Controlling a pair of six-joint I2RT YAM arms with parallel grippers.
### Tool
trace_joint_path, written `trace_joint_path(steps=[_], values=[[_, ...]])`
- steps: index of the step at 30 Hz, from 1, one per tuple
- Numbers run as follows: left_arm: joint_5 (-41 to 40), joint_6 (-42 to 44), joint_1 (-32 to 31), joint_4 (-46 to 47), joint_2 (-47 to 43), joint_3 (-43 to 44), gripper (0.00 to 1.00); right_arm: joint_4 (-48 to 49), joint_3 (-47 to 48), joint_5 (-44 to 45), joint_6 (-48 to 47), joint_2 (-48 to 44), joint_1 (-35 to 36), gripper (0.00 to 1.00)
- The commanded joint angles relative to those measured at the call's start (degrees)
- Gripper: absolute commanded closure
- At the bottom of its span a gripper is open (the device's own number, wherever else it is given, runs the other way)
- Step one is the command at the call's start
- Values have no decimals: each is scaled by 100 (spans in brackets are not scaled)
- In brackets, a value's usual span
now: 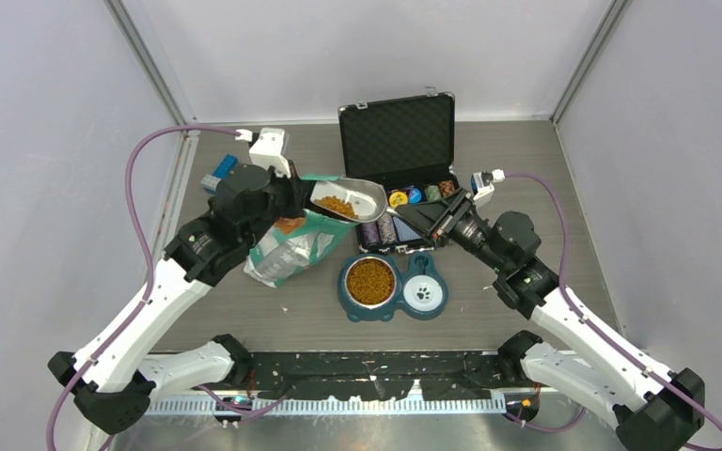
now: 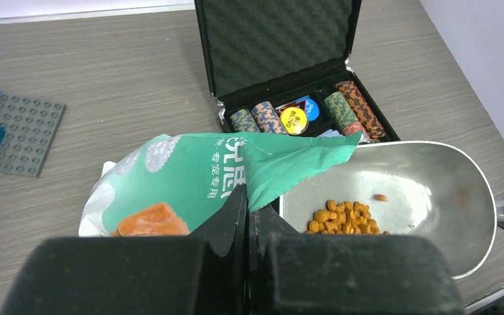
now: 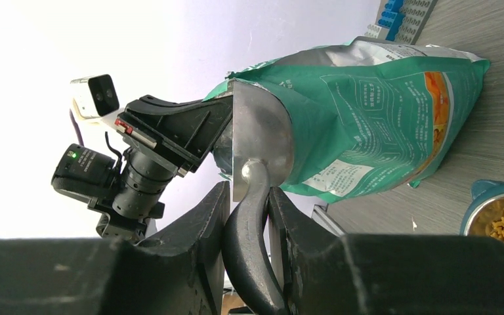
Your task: Serve the pet food
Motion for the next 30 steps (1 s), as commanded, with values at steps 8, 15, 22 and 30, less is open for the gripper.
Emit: trace_joint_path(steps=[8,15,22,30], values=[[-92,8,28,340,-220,-9,100,1707,-562,335,698,114,-229,95],[-63,-12,30,323,-231,0,100,2827,-920,224,995,343,-264,95],[-63,-19,26,323,-207,8,100,2838,-818,75,765,312,-274,95],[-135,21,33,324,-182,16,100,1665,-459,-62,-414,-273,-282,95]])
